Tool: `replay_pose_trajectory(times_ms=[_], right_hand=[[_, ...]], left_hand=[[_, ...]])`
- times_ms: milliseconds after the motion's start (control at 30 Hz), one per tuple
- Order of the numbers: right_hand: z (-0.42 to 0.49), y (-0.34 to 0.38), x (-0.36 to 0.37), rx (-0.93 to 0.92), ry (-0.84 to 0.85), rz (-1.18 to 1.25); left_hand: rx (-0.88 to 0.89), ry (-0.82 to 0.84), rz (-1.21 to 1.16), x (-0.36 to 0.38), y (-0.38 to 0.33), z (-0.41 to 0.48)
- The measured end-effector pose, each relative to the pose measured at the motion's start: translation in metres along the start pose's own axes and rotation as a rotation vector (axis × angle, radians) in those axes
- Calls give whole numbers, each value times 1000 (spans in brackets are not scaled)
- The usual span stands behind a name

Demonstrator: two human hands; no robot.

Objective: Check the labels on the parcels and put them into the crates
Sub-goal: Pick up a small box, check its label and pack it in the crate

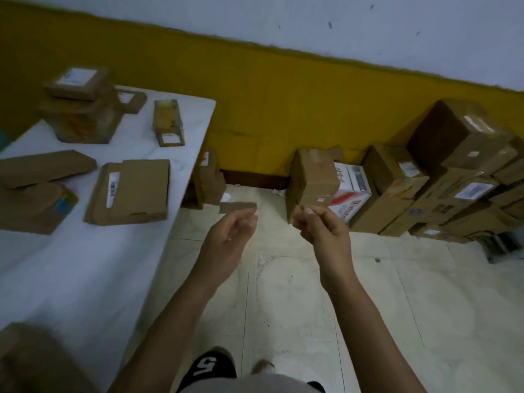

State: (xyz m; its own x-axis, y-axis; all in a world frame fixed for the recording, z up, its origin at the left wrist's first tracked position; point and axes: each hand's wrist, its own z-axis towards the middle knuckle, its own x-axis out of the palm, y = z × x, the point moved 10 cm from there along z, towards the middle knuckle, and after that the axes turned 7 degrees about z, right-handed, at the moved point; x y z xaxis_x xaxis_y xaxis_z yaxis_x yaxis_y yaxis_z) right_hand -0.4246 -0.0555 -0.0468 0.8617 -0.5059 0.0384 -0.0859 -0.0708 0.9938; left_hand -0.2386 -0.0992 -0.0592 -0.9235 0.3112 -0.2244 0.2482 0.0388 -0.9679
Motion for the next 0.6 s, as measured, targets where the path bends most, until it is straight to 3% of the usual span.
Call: replay_pose_trajectory(times_ms=[333, 600], right_hand=[[155, -17, 142, 40, 405, -49], [317, 2, 261, 43, 437, -116]], left_hand=[[-96, -301, -120, -75, 46, 161], [-70, -350, -196, -151, 42, 322]])
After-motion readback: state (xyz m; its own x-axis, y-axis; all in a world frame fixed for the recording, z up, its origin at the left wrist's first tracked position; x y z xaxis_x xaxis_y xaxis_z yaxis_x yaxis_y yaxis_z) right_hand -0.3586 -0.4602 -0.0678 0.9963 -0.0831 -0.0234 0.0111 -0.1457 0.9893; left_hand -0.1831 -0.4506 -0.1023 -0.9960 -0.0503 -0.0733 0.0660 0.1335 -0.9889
